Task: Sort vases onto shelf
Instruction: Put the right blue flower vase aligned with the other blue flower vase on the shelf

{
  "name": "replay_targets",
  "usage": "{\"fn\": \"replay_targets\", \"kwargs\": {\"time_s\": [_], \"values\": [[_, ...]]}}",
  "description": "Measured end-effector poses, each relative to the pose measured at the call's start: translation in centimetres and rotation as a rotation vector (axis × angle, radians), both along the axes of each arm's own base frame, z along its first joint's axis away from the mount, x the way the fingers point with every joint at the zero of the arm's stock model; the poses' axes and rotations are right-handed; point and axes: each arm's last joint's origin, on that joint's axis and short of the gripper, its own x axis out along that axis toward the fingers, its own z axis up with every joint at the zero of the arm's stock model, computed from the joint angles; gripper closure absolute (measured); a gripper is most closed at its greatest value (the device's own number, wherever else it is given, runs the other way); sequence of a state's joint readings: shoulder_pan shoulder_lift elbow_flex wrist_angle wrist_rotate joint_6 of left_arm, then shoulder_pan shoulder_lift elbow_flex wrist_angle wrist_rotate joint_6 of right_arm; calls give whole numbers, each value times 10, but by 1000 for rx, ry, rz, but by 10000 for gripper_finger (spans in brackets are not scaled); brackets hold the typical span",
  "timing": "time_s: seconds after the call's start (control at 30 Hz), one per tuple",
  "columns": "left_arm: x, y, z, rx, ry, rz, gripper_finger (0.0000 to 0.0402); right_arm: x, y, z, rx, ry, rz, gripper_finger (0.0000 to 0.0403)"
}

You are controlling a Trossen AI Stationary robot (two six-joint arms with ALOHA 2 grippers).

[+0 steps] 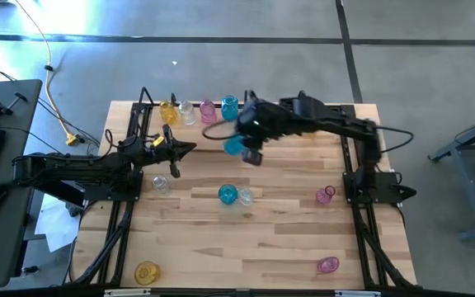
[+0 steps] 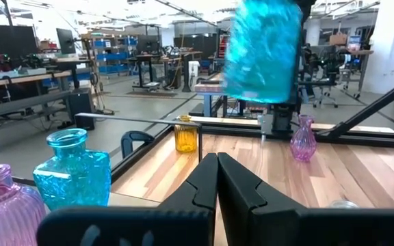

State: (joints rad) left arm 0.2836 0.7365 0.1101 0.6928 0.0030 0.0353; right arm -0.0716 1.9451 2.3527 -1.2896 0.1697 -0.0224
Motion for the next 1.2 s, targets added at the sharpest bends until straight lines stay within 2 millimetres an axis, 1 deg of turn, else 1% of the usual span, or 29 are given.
{"fn": "replay_targets", "kwargs": {"time_s": [0.07, 0.13, 0.3, 0.37, 0.47, 0.57, 0.9, 1.2], "values": [[0, 0, 0, -1, 2, 0, 401, 13, -11, -11, -36, -12, 60, 304], [0, 0, -1, -4, 10, 0, 401, 17, -25, -25, -29, 13, 114, 304], [0, 0, -2, -13, 15, -1, 401, 22, -60, -41, -21, 3, 89, 304], [0, 0, -2, -14, 16, -1, 401, 25, -69, -45, -23, -17, 101, 304], [0, 0, -2, -15, 21, -1, 401, 26, -73, -44, -15, -52, 118, 304], [0, 0, -2, -16, 24, -1, 401, 30, -76, -49, -7, -49, 134, 304], [0, 0, -4, -19, 39, -2, 401, 60, -85, -94, 24, 15, 147, 304], [1, -1, -4, -28, 39, -17, 401, 77, -103, -130, 28, 68, 129, 304]]}}
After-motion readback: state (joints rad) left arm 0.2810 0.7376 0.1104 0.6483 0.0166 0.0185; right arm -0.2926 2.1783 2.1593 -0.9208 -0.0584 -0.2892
